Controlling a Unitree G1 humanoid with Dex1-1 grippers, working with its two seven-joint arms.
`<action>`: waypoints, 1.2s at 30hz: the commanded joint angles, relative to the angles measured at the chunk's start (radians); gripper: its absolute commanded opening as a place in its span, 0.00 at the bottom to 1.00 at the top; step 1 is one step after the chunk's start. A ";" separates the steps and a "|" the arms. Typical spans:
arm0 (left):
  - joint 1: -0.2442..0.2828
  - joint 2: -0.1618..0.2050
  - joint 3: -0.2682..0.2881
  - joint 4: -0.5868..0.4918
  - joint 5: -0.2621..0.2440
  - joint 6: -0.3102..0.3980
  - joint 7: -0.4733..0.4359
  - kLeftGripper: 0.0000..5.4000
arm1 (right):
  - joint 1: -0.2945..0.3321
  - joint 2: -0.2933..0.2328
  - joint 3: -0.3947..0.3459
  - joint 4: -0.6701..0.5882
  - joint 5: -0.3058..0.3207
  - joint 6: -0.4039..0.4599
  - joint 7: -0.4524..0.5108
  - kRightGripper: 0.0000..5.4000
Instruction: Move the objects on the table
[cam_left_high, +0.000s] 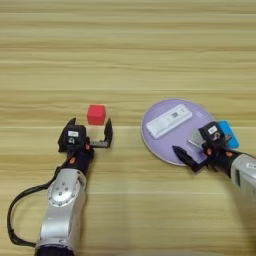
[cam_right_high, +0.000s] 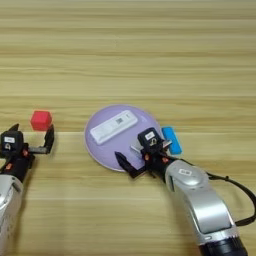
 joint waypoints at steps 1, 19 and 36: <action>0.003 -0.006 -0.004 -0.007 0.005 0.002 0.008 1.00 | -0.001 -0.009 -0.025 0.030 0.014 0.027 0.003 0.99; 0.003 -0.011 -0.006 -0.013 0.003 0.002 0.012 1.00 | -0.018 -0.027 -0.083 0.035 0.100 0.108 0.040 0.91; 0.006 -0.010 -0.005 -0.023 -0.001 0.005 0.010 1.00 | -0.096 -0.137 -0.049 0.008 0.049 0.123 0.074 0.50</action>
